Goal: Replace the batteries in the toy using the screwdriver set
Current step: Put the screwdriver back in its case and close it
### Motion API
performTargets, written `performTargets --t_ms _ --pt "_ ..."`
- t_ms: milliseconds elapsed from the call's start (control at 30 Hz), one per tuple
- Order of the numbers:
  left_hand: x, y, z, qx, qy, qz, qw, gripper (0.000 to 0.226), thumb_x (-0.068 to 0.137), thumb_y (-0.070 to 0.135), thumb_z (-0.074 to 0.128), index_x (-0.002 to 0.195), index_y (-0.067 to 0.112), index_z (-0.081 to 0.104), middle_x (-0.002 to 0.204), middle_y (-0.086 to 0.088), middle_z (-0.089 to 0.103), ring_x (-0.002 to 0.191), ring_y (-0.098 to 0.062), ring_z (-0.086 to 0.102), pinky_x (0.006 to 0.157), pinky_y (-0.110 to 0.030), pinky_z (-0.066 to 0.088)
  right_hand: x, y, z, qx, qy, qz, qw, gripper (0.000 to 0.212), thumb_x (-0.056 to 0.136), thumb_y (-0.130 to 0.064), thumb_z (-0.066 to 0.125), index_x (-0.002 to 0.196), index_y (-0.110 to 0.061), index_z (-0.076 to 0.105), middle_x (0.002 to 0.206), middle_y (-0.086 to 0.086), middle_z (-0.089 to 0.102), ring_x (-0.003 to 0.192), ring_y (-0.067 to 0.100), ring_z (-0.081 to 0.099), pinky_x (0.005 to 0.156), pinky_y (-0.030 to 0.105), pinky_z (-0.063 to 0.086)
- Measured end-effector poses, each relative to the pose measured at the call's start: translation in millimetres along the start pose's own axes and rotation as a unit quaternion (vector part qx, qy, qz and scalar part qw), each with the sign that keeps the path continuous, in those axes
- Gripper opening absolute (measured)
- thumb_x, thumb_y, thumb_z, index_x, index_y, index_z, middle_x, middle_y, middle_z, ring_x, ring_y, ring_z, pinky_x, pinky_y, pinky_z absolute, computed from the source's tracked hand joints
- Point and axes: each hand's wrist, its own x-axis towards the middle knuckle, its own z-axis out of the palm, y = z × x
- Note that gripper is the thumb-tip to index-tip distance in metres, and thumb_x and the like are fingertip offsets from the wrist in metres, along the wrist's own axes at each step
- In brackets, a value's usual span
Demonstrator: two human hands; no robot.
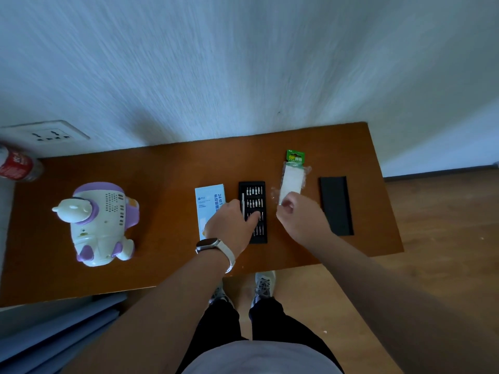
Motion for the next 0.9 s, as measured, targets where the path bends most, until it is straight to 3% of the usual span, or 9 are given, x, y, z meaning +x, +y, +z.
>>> performTargets --t_ms 133,267,400,600,767,900 --pt "5.0 15.6 -3.6 0.061 -0.023 -0.013 0.998 0.057 0.088 0.071 0.049 0.112 0.019 0.051 0.106 -0.002 0.06 0.094 -0.025 0.063 0.074 -0.038 0.054 -8.5 35.3 -24.0 -0.047 0.048 0.03 0.997 0.014 0.093 -0.032 0.052 0.087 -0.02 0.057 0.084 -0.003 0.055 0.073 0.012 0.055 0.067 0.034 0.053" --pt "9.1 29.4 -5.4 0.124 -0.037 -0.03 0.991 0.069 0.084 0.076 0.05 0.119 0.016 0.049 0.116 -0.003 0.057 0.1 -0.025 0.062 0.068 -0.035 0.044 -13.4 69.4 -39.6 -0.055 0.093 0.074 0.991 0.014 0.094 -0.034 0.054 0.101 -0.022 0.055 0.098 -0.004 0.052 0.079 0.012 0.053 0.069 0.032 0.052" --pt "13.0 36.1 -3.5 0.129 -0.042 -0.043 0.99 0.068 0.083 0.072 0.058 0.119 0.015 0.047 0.118 -0.004 0.056 0.103 -0.026 0.062 0.069 -0.036 0.044 -14.8 91.7 -44.9 -0.053 0.096 0.13 0.985 0.042 0.09 -0.047 0.058 0.121 -0.021 0.048 0.114 0.0 0.049 0.103 0.019 0.052 0.083 0.038 0.054" --pt "14.6 37.2 -2.0 0.107 -0.04 -0.061 0.992 0.068 0.079 0.07 0.064 0.114 0.014 0.048 0.115 -0.006 0.059 0.103 -0.027 0.063 0.074 -0.038 0.05 -13.6 100.7 -44.5 -0.05 0.072 0.166 0.982 0.07 0.08 -0.062 0.066 0.128 -0.017 0.041 0.118 0.004 0.048 0.112 0.025 0.05 0.087 0.042 0.053" --pt "16.5 40.6 -2.0 0.084 -0.044 -0.068 0.993 0.068 0.077 0.067 0.07 0.113 0.014 0.049 0.115 -0.007 0.055 0.104 -0.028 0.061 0.078 -0.041 0.053 -10.0 94.6 -45.9 -0.066 0.053 0.179 0.98 0.064 0.08 -0.055 0.066 0.124 -0.015 0.041 0.119 0.006 0.049 0.112 0.027 0.051 0.084 0.042 0.053" --pt "15.1 41.7 1.4 0.034 -0.045 -0.057 0.997 0.056 0.081 0.056 0.072 0.109 0.014 0.049 0.112 -0.007 0.057 0.1 -0.028 0.061 0.077 -0.041 0.053 -8.1 93.5 -46.4 -0.035 0.034 0.185 0.981 0.05 0.084 -0.044 0.065 0.117 -0.019 0.037 0.109 0.006 0.054 0.1 0.028 0.058 0.074 0.04 0.055"
